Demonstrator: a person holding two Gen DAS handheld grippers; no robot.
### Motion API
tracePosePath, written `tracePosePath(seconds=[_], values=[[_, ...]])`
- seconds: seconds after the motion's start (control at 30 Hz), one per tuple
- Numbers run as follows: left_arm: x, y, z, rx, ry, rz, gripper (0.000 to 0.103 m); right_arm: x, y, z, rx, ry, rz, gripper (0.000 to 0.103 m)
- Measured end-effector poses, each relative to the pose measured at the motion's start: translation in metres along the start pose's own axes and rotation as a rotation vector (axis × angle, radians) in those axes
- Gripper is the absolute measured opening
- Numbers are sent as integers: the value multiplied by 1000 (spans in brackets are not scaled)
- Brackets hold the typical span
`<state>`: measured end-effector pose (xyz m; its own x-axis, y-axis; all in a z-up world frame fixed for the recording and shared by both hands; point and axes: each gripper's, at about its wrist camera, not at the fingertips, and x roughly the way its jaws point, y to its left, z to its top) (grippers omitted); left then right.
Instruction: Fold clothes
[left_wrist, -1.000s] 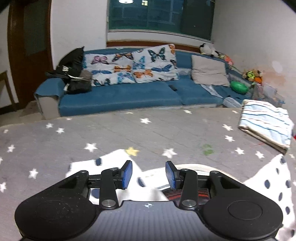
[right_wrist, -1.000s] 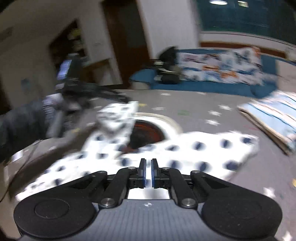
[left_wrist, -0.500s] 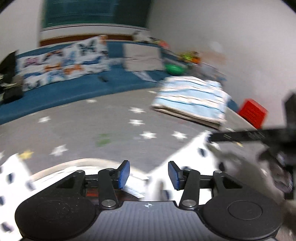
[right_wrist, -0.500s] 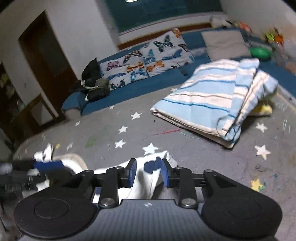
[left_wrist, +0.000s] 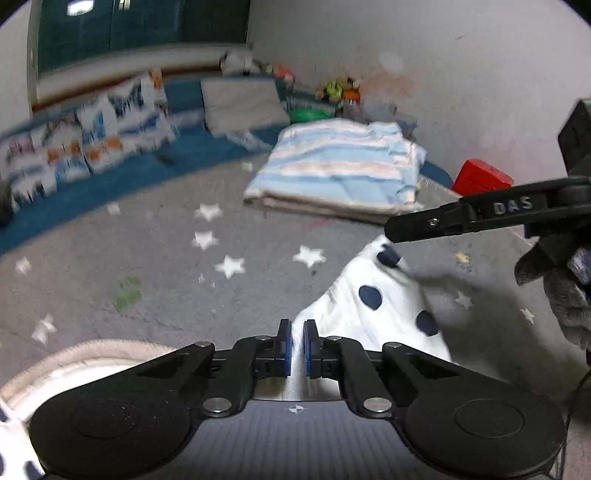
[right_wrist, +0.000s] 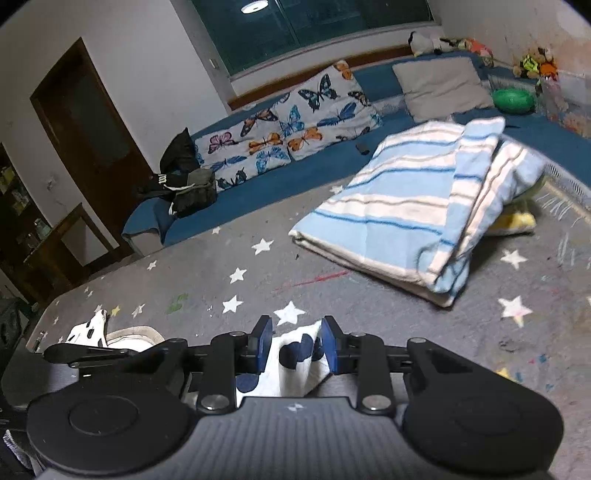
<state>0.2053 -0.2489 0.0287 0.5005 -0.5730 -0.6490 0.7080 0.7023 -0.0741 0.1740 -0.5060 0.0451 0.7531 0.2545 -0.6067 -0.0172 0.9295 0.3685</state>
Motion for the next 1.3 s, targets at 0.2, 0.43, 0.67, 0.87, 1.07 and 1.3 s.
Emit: tracePosePath(seconds=[0.2,0.43,0.67,0.87,1.07,1.3], values=[[-33,-42,-11,137,-66,-32,6,-22,7,0,-26,-39,18,30],[-54,-94,-40,317,-96,-104,6,-34,33,-13,-116,-5,73,30],[-53,-118,-65,397,-70,-136,6,-45,68,-55,-334,80,22,37],[-48,-120,-66,395,-71,-134,6,-60,77,-76,-405,102,-38,35],[-53,-119,-66,374,-90,-103,6,-70,75,-65,-316,31,34,7],[-71,-112,-53,332,-178,-39,6,-87,64,-52,-176,-67,101,6]])
